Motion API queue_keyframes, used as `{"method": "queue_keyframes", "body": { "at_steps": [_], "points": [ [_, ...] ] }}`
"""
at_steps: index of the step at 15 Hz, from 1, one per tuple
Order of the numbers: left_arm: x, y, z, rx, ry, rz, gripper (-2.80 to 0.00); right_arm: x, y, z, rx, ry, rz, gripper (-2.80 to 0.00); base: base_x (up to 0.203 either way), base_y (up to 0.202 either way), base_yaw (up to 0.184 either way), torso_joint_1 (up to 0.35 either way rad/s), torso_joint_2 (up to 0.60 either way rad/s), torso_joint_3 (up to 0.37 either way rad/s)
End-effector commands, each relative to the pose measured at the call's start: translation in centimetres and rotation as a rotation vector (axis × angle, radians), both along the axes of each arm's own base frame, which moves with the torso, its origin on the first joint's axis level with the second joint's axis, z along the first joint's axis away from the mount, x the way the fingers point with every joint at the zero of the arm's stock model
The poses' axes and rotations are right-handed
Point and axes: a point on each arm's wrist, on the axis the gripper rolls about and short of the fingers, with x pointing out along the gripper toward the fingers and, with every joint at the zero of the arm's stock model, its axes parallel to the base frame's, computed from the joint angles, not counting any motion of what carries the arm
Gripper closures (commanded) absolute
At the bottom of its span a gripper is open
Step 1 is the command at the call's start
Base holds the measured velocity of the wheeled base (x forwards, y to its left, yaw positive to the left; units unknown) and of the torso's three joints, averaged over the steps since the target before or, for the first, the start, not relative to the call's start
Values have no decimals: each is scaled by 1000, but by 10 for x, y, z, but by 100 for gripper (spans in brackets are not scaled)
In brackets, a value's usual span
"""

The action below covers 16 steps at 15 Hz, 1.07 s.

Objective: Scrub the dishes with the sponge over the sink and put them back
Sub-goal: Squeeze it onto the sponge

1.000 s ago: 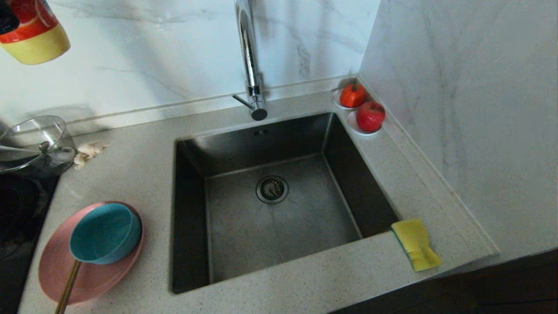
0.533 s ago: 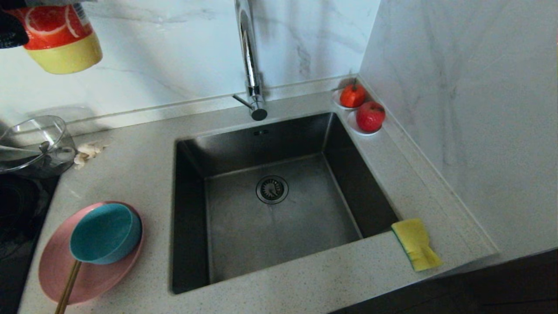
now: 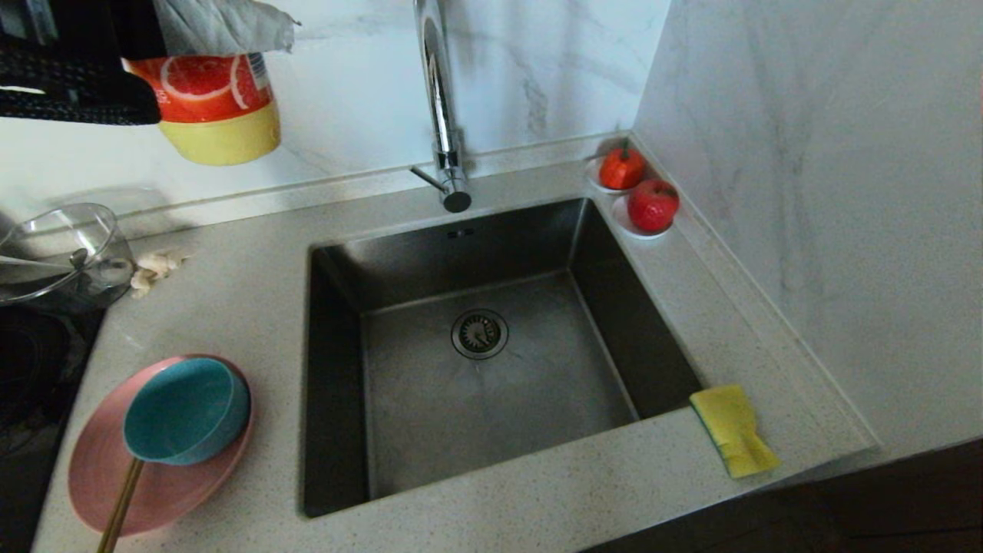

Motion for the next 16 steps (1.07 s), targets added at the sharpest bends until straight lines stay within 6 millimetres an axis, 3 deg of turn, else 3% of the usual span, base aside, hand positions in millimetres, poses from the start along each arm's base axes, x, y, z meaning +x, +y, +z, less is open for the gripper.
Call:
{"method": "queue_keyframes", "body": {
  "at_steps": [1,16],
  "points": [
    [4,-18,-5,24,22,-54,0,0,0,0,0,1,0,0,0,0,0,0,0,0],
    [3,-82,-39,217,100,-244,0,0,0,0,0,1,0,0,0,0,0,0,0,0]
  ]
}}
